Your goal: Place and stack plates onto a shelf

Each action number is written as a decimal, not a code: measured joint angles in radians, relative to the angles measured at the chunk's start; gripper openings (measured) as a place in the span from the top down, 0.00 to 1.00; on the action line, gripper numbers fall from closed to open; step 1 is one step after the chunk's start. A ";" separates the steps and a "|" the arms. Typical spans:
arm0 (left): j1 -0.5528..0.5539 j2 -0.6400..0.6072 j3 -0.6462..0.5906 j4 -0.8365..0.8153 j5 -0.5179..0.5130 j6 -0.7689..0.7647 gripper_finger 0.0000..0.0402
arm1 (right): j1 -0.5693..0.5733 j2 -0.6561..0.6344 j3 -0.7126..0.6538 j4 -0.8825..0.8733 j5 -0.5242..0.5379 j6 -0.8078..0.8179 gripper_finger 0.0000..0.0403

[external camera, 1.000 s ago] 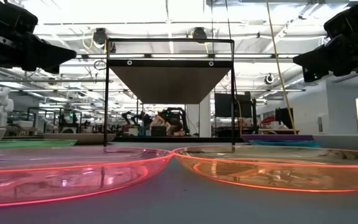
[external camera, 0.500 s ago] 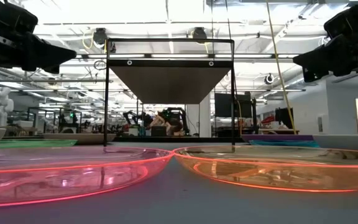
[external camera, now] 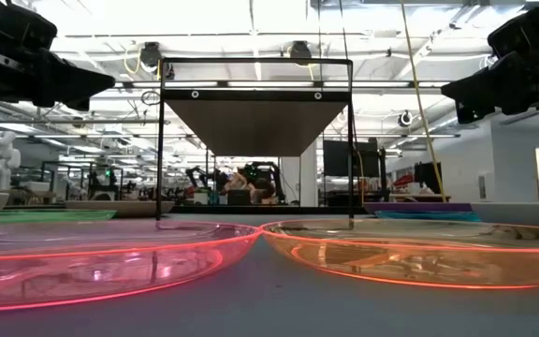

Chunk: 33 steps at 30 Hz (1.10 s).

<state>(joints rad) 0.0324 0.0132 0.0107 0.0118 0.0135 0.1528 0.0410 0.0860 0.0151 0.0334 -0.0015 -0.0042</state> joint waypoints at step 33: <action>0.000 0.000 0.000 0.000 0.000 0.000 0.99 | 0.000 0.000 0.000 0.002 0.001 -0.063 1.00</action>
<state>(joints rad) 0.0324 0.0130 0.0107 0.0118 0.0135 0.1528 0.0410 0.0862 0.0149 0.0359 -0.0004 -0.0671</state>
